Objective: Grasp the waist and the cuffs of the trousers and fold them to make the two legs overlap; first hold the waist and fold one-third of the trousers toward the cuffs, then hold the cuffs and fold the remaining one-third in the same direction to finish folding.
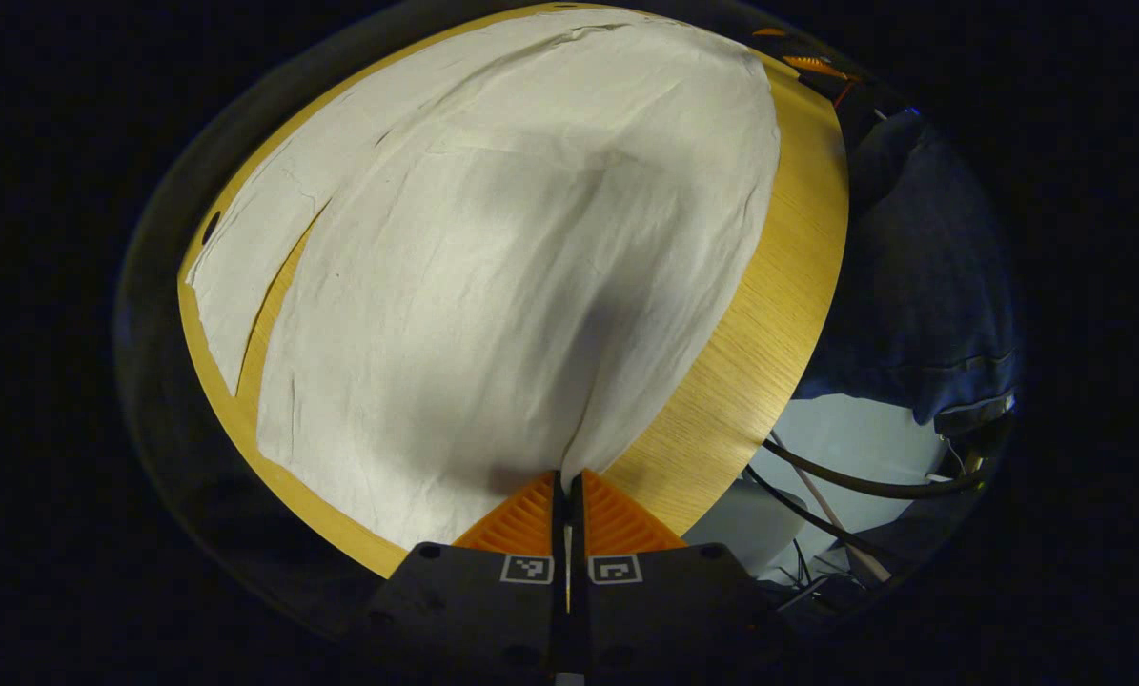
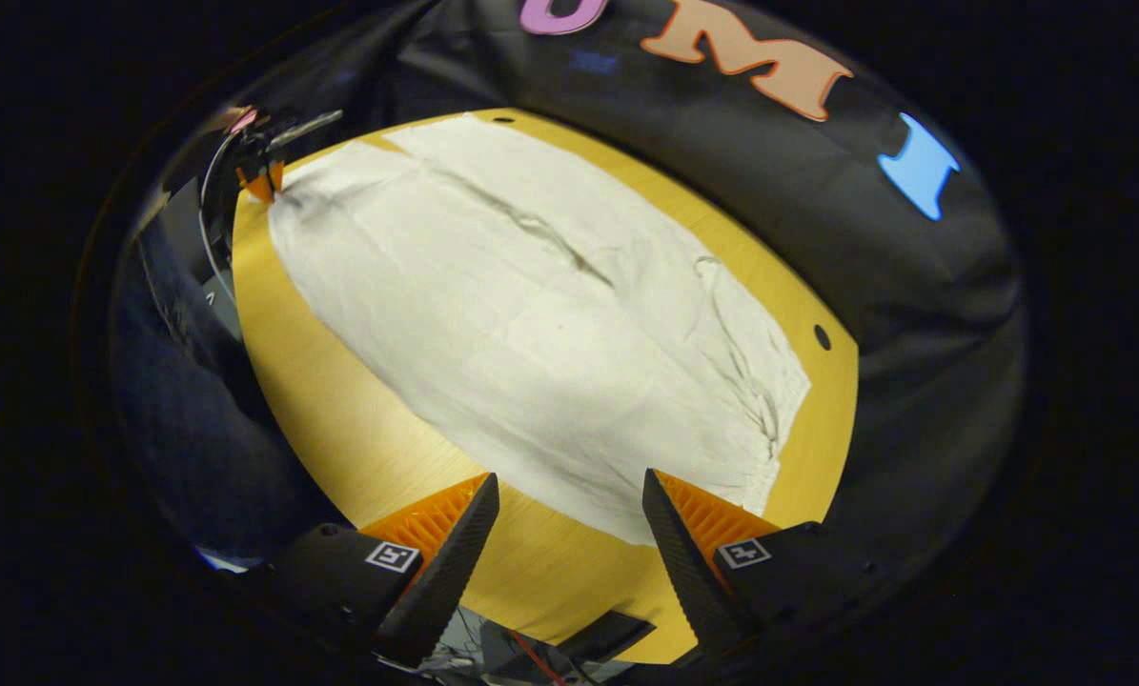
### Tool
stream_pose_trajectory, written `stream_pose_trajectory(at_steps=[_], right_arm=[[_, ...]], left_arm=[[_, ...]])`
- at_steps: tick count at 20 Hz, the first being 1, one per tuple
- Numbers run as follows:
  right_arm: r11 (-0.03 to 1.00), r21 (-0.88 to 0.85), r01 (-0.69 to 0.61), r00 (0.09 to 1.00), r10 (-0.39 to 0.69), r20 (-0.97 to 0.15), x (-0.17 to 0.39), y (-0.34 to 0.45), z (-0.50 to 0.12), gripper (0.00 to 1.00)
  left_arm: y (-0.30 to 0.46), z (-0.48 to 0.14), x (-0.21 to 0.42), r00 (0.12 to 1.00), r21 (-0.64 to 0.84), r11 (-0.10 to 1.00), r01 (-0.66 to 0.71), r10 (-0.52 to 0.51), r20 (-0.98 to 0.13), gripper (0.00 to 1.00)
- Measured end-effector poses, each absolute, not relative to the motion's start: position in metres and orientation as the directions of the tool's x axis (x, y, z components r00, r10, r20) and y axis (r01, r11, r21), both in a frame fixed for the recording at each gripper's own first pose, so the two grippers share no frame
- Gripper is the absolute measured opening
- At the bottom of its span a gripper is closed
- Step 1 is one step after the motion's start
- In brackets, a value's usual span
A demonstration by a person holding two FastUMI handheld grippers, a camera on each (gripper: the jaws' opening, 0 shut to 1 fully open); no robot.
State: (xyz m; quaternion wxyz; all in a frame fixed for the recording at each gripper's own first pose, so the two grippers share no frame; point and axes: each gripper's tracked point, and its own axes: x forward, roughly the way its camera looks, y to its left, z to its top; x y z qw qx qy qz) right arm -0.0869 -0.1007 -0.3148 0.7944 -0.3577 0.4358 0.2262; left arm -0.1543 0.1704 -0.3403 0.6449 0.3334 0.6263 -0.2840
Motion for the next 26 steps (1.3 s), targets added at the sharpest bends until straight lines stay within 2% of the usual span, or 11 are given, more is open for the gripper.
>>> stream_pose_trajectory(at_steps=[5, 10, 13, 14, 16, 17, 18, 19, 21, 24, 26], right_arm=[[0.542, -0.306, -0.783, 0.378, 0.024, -0.925, -0.087, -0.104, -0.353, 0.97], [0.514, -0.247, -0.821, 0.291, 0.005, -0.957, -0.083, -0.108, -0.374, 0.97], [0.507, -0.213, -0.835, 0.25, 0.003, -0.968, -0.085, -0.108, -0.381, 0.86], [0.504, -0.207, -0.839, 0.243, 0.007, -0.97, -0.085, -0.108, -0.381, 0.78], [0.51, -0.171, -0.843, 0.211, 0.02, -0.977, -0.091, -0.104, -0.384, 0.78], [0.511, -0.162, -0.844, 0.2, 0.019, -0.98, -0.092, -0.104, -0.384, 0.82], [0.511, -0.159, -0.845, 0.195, 0.018, -0.981, -0.091, -0.103, -0.384, 0.57], [0.516, -0.156, -0.842, 0.191, 0.016, -0.981, -0.091, -0.105, -0.383, 0.67], [0.525, -0.153, -0.837, 0.186, 0.01, -0.983, -0.088, -0.105, -0.384, 0.62], [0.53, -0.177, -0.829, 0.207, -0.004, -0.978, -0.08, -0.107, -0.383, 0.37], [0.517, -0.19, -0.835, 0.219, -0.004, -0.976, -0.08, -0.107, -0.383, 0.17]], left_arm=[[0.171, -0.341, -0.154, 0.055, 0.081, 0.621, 0.78, 0.061, -0.997, 0.0], [0.171, -0.34, -0.154, 0.057, 0.086, 0.627, 0.774, 0.066, -0.996, 0.0], [0.171, -0.341, -0.153, 0.057, 0.092, 0.624, 0.776, 0.076, -0.995, 0.0], [0.171, -0.34, -0.154, 0.056, 0.093, 0.624, 0.776, 0.079, -0.995, 0.0], [0.171, -0.34, -0.153, 0.058, 0.093, 0.623, 0.776, 0.077, -0.995, 0.0], [0.171, -0.341, -0.153, 0.06, 0.095, 0.623, 0.777, 0.078, -0.995, 0.0], [0.171, -0.341, -0.153, 0.061, 0.097, 0.62, 0.778, 0.079, -0.995, 0.0], [0.171, -0.341, -0.152, 0.063, 0.099, 0.619, 0.779, 0.079, -0.995, 0.0], [0.171, -0.341, -0.152, 0.063, 0.098, 0.626, 0.774, 0.077, -0.995, 0.0], [0.17, -0.34, -0.151, 0.059, 0.095, 0.625, 0.775, 0.078, -0.995, 0.0], [0.17, -0.34, -0.151, 0.055, 0.091, 0.625, 0.775, 0.077, -0.996, 0.0]])
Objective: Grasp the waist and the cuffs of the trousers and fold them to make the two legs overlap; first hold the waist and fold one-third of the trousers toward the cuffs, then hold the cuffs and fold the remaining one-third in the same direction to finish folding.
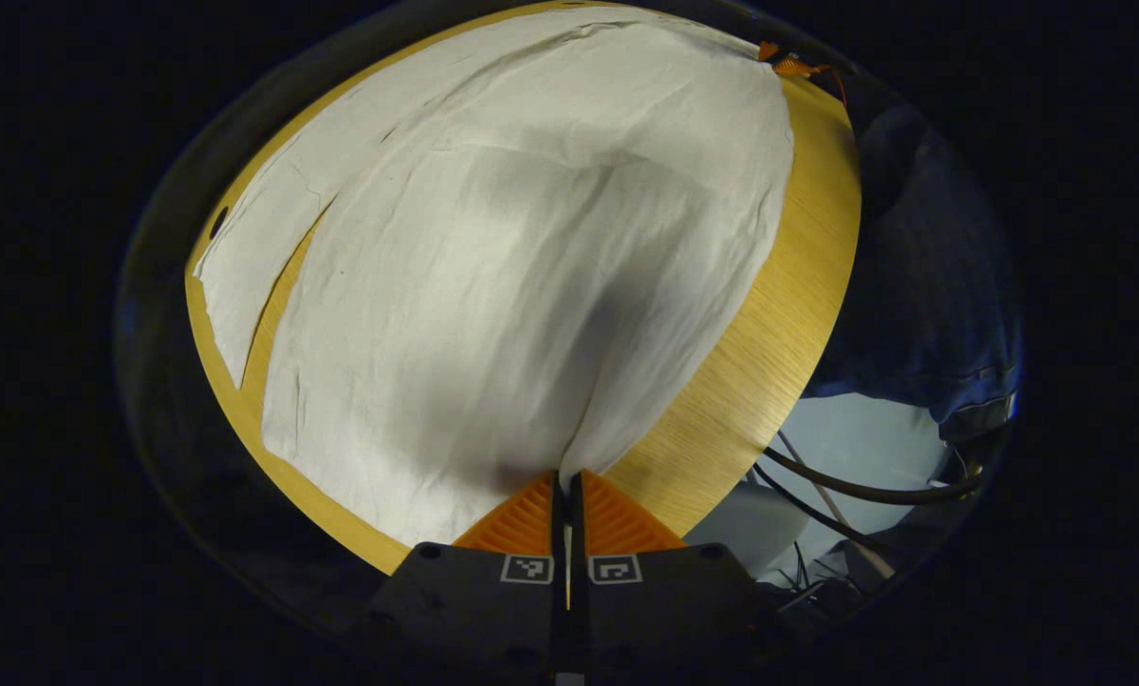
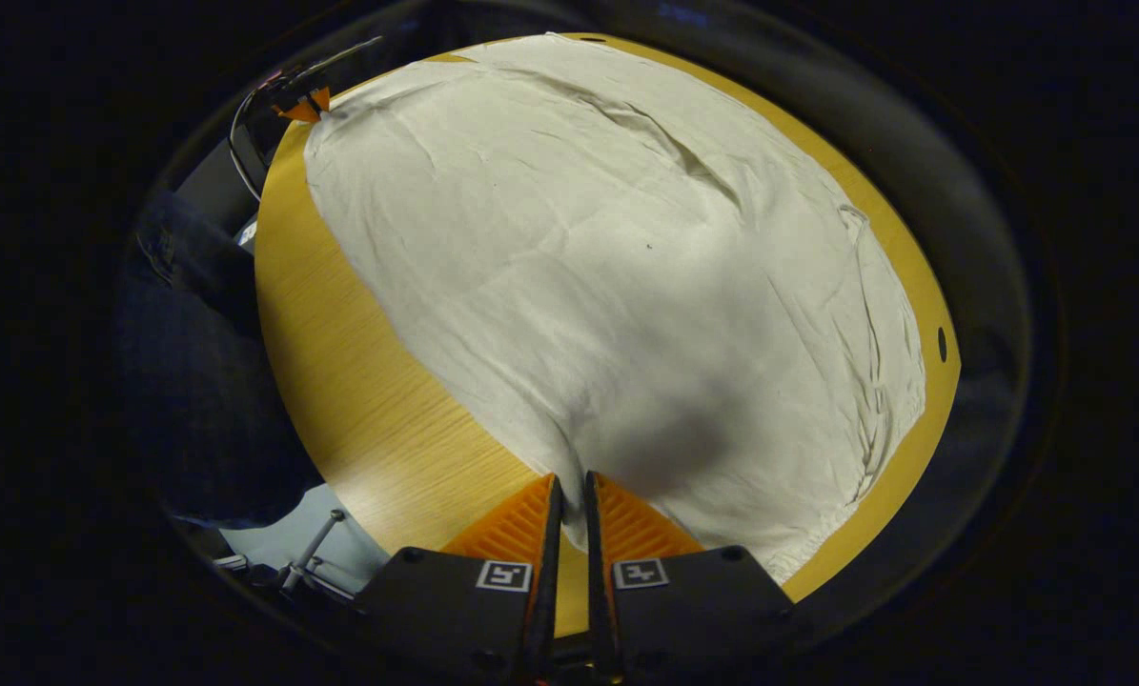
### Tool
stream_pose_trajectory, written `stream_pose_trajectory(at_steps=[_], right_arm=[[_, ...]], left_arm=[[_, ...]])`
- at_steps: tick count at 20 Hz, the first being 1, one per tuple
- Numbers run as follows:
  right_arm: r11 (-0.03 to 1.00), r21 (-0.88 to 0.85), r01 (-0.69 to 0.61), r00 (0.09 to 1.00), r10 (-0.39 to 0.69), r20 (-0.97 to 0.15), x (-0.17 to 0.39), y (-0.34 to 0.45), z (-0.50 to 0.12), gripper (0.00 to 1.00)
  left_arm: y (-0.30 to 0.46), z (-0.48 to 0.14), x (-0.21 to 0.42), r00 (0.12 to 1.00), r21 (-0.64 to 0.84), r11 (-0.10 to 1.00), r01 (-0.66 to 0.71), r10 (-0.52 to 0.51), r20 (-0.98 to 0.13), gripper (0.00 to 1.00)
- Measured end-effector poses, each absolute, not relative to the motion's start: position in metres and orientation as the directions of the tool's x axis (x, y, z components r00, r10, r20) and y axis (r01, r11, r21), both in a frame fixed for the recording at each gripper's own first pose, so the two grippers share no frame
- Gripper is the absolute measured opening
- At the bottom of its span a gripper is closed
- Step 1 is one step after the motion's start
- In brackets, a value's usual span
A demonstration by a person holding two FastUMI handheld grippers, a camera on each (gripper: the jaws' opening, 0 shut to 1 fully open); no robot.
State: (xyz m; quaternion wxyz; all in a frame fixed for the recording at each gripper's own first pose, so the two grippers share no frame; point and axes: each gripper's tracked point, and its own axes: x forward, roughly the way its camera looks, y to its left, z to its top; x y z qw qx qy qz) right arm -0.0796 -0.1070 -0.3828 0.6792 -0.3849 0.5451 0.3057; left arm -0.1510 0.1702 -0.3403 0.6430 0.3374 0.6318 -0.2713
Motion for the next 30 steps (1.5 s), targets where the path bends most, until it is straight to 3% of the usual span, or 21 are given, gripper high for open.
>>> stream_pose_trajectory(at_steps=[3, 7, 8, 14, 17, 20, 25, 30], right_arm=[[0.525, -0.188, -0.83, 0.219, -0.004, -0.976, -0.079, -0.108, -0.383, 0.1], [0.559, -0.195, -0.806, 0.227, -0.012, -0.974, -0.075, -0.109, -0.385, 0.1], [0.561, -0.203, -0.803, 0.233, -0.019, -0.972, -0.075, -0.11, -0.382, 0.05], [0.625, -0.22, -0.749, 0.278, -0.005, -0.961, -0.073, -0.107, -0.37, 0.05], [0.675, -0.239, -0.698, 0.351, 0.032, -0.936, -0.059, -0.1, -0.341, 0.05], [0.748, -0.245, -0.616, 0.441, 0.069, -0.895, -0.029, -0.09, -0.308, 0.03], [0.864, -0.254, -0.434, 0.613, 0.077, -0.786, 0.045, -0.078, -0.264, 0.05], [0.946, -0.212, -0.244, 0.766, 0.054, -0.641, 0.122, -0.071, -0.218, 0.05]], left_arm=[[0.169, -0.34, -0.15, 0.042, 0.077, 0.616, 0.784, 0.071, -0.997, 0.0], [0.169, -0.341, -0.15, 0.045, 0.071, 0.62, 0.781, 0.058, -0.997, 0.0], [0.169, -0.341, -0.151, 0.046, 0.07, 0.618, 0.783, 0.055, -0.997, 0.0], [0.178, -0.339, -0.149, 0.067, 0.107, 0.571, 0.814, 0.089, -0.994, 0.0], [0.177, -0.322, -0.134, 0.105, 0.127, 0.593, 0.795, 0.071, -0.992, 0.0], [0.182, -0.284, -0.091, 0.21, 0.223, 0.615, 0.757, 0.095, -0.973, 0.0], [0.191, -0.221, 0.017, 0.485, 0.432, 0.686, 0.585, 0.13, -0.865, 0.0], [0.197, -0.21, 0.109, 0.653, 0.554, 0.724, 0.41, 0.191, -0.733, 0.0]])
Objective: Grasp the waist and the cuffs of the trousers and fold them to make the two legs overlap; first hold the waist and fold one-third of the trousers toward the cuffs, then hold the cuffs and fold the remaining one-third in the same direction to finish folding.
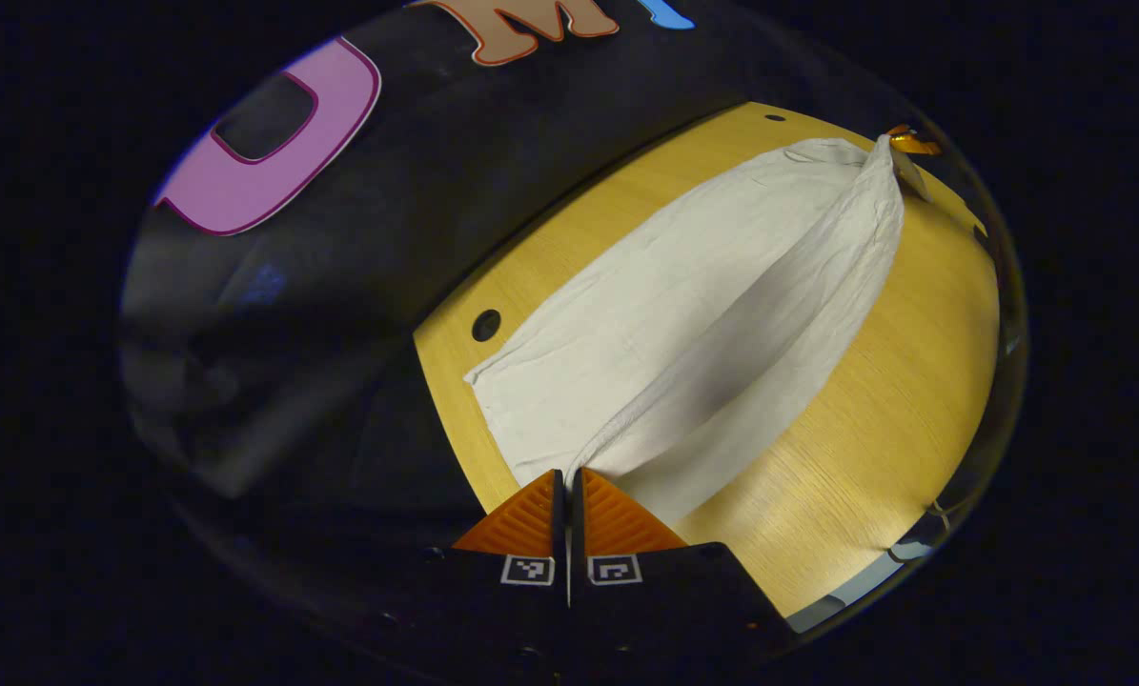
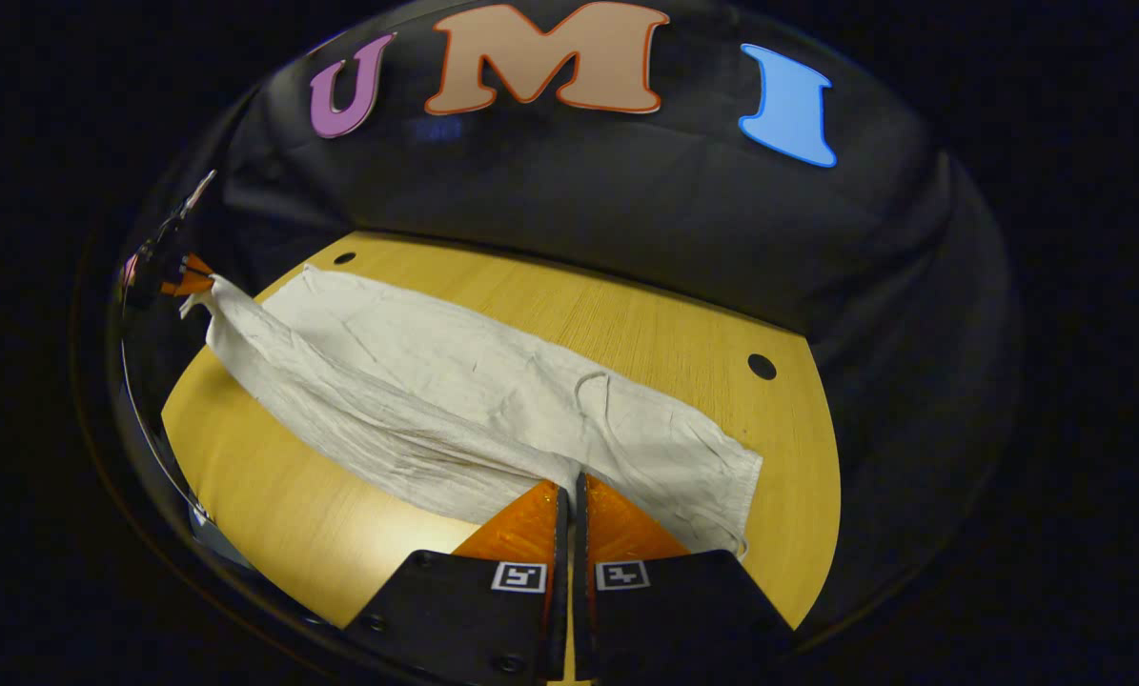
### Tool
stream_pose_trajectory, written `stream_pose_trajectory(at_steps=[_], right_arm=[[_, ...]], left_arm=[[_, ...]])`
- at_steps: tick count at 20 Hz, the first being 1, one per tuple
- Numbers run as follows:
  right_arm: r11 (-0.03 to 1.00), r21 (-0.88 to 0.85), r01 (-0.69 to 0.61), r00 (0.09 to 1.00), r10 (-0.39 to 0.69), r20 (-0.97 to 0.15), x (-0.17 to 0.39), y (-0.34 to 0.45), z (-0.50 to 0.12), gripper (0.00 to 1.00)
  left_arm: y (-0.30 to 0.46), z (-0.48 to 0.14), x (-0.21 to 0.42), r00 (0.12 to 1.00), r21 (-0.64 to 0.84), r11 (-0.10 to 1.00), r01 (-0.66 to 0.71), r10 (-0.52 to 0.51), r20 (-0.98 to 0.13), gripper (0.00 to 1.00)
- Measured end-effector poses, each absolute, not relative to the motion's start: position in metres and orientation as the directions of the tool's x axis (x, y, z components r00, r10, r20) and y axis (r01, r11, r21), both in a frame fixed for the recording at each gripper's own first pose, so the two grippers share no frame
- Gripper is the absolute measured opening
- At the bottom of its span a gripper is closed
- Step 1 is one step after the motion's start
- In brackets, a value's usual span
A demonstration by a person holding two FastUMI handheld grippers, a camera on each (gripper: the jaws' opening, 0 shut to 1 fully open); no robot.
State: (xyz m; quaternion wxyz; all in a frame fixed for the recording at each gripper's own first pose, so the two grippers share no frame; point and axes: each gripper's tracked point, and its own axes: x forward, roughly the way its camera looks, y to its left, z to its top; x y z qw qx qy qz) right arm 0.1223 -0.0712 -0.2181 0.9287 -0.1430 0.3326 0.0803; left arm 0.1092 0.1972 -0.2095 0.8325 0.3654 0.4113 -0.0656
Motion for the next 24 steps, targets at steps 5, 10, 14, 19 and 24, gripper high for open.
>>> stream_pose_trajectory(at_steps=[5, 10, 14, 19, 24], right_arm=[[0.972, -0.191, -0.133, 0.831, 0.004, -0.556, 0.182, -0.064, -0.204, 0.05], [0.995, -0.082, -0.062, 0.828, 0.005, -0.56, 0.239, -0.067, -0.243, 0.05], [0.993, -0.083, -0.084, 0.802, 0.017, -0.598, 0.255, -0.068, -0.281, 0.06], [0.995, -0.038, -0.096, 0.778, 0.052, -0.626, 0.257, -0.063, -0.299, 0.6], [0.998, 0.06, -0.025, 0.843, 0.054, -0.536, 0.242, -0.09, -0.235, 0.96]], left_arm=[[0.208, -0.192, 0.214, 0.791, 0.641, 0.75, 0.165, 0.288, -0.54, 0.0], [0.215, -0.23, 0.318, 0.811, 0.567, 0.823, 0.032, 0.31, -0.496, 0.0], [0.222, -0.268, 0.334, 0.797, 0.507, 0.862, 0.01, 0.299, -0.525, 0.0], [0.22, -0.263, 0.332, 0.814, 0.411, 0.911, -0.023, 0.256, -0.521, 0.0], [0.197, -0.237, 0.317, 0.851, 0.35, 0.937, 0.012, 0.175, -0.496, 1.0]])
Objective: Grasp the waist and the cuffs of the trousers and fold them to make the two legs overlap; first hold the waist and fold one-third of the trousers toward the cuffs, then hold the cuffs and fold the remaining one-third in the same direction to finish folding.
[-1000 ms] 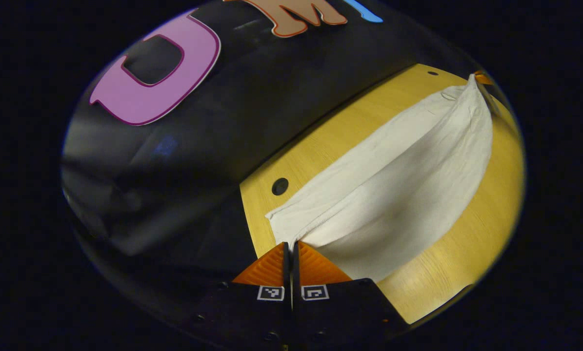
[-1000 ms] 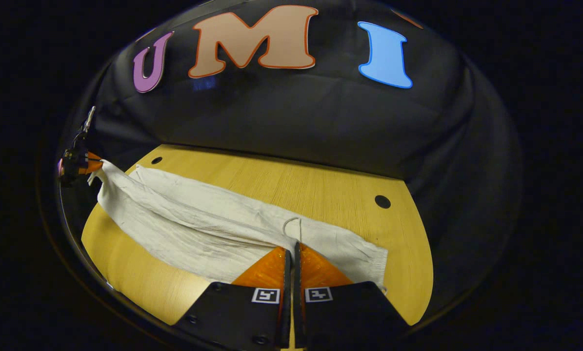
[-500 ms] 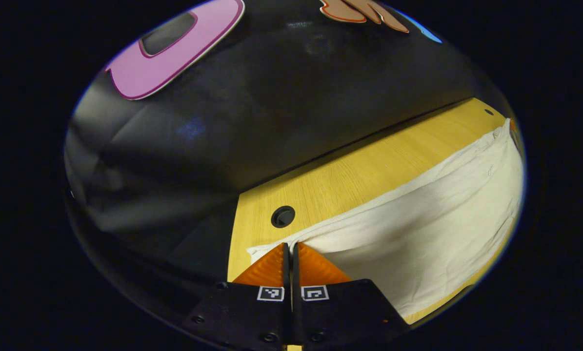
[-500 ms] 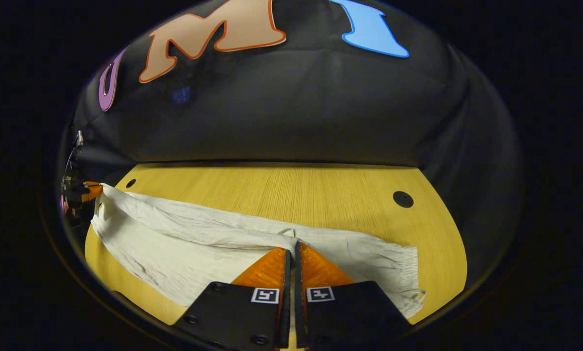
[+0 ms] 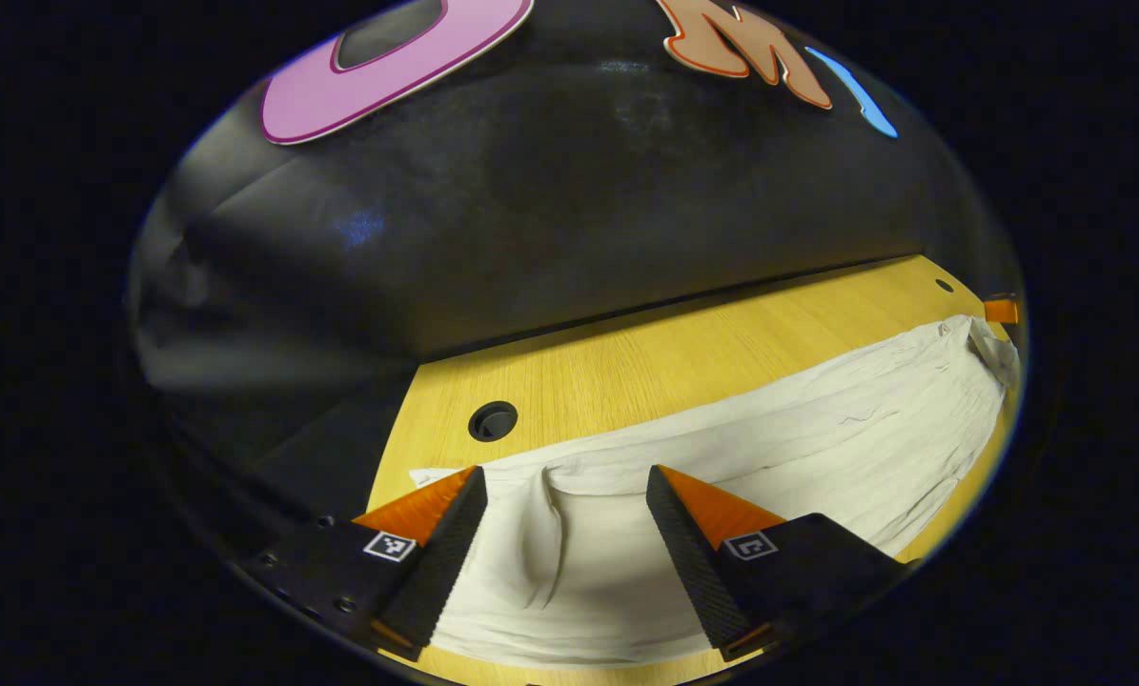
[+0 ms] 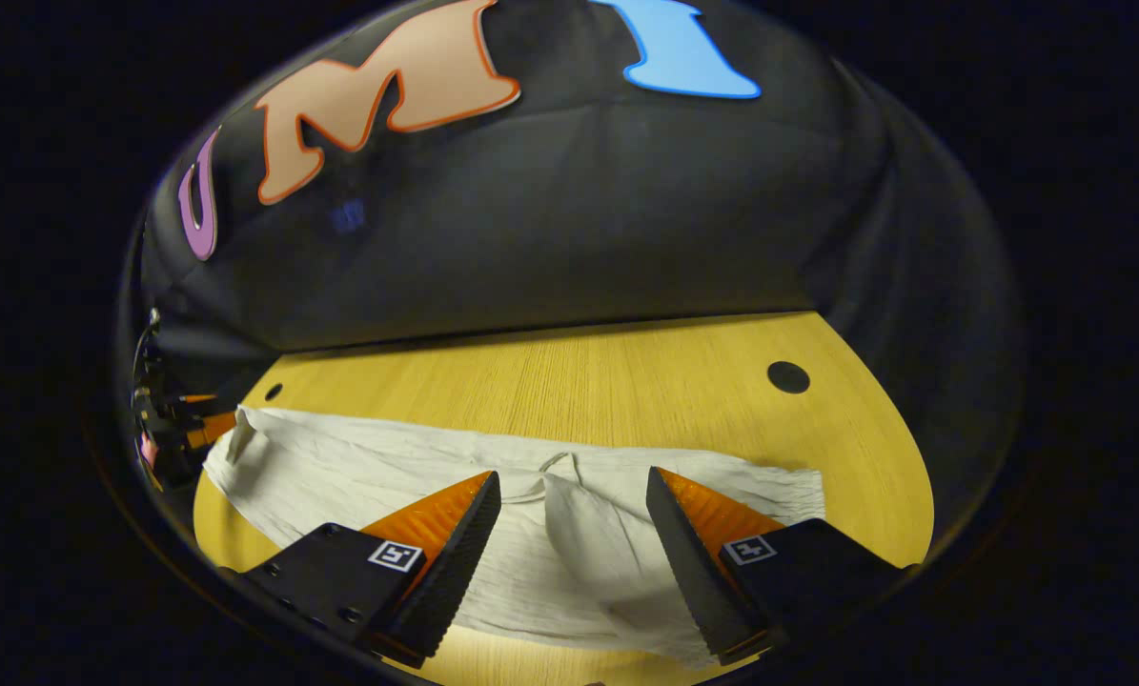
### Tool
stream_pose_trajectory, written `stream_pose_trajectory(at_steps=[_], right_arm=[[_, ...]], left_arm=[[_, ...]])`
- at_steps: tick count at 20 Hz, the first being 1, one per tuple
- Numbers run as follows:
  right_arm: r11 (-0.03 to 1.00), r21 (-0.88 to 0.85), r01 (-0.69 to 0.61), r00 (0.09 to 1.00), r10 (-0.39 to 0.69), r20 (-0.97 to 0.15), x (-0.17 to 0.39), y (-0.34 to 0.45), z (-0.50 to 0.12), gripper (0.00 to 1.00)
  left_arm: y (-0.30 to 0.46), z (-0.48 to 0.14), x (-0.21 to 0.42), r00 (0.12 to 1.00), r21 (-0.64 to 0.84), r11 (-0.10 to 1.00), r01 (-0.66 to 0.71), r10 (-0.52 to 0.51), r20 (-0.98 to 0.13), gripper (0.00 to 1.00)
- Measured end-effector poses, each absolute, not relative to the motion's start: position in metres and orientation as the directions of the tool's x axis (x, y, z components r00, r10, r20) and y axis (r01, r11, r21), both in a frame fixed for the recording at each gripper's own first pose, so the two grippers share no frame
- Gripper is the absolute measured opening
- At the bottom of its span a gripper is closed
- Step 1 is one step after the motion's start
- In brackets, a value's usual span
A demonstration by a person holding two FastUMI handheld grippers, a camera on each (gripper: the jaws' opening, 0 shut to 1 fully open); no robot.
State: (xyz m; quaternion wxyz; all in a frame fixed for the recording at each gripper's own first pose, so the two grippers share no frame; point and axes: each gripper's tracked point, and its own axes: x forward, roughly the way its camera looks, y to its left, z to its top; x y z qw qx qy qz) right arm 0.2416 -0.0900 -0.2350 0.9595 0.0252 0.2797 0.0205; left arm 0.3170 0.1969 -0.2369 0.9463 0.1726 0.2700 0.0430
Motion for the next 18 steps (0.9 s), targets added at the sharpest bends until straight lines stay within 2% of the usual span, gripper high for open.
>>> stream_pose_trajectory(at_steps=[1, 4, 6, 10, 12, 13, 15, 18], right_arm=[[0.997, 0.077, -0.003, 0.858, 0.042, -0.513, 0.235, -0.105, -0.217, 0.98], [0.993, 0.083, 0.087, 0.879, -0.037, -0.475, 0.202, -0.165, -0.179, 0.94], [0.984, 0.077, 0.16, 0.872, -0.105, -0.478, 0.18, -0.207, -0.174, 0.94], [0.956, 0.053, 0.289, 0.833, -0.223, -0.507, 0.137, -0.278, -0.193, 0.98], [0.943, 0.053, 0.329, 0.807, -0.251, -0.535, 0.119, -0.3, -0.211, 0.98], [0.938, 0.052, 0.342, 0.792, -0.258, -0.553, 0.11, -0.307, -0.222, 0.94], [0.937, 0.033, 0.346, 0.763, -0.261, -0.592, 0.099, -0.315, -0.248, 0.98], [0.953, -0.016, 0.304, 0.725, -0.242, -0.645, 0.087, -0.314, -0.281, 0.94]], left_arm=[[0.187, -0.226, 0.317, 0.87, 0.346, 0.938, 0.013, 0.16, -0.467, 0.98], [0.165, -0.197, 0.297, 0.907, 0.27, 0.962, 0.028, 0.089, -0.412, 0.97], [0.151, -0.184, 0.28, 0.921, 0.234, 0.972, 0.032, 0.063, -0.385, 0.97], [0.126, -0.159, 0.237, 0.944, 0.153, 0.988, 0.01, 0.042, -0.329, 0.97], [0.118, -0.153, 0.219, 0.947, 0.119, 0.993, -0.01, 0.047, -0.316, 0.97], [0.116, -0.151, 0.212, 0.948, 0.112, 0.994, -0.022, 0.056, -0.313, 0.97], [0.111, -0.149, 0.196, 0.947, 0.102, 0.994, -0.045, 0.075, -0.312, 0.96], [0.101, -0.148, 0.182, 0.946, 0.093, 0.994, -0.065, 0.091, -0.311, 0.96]])
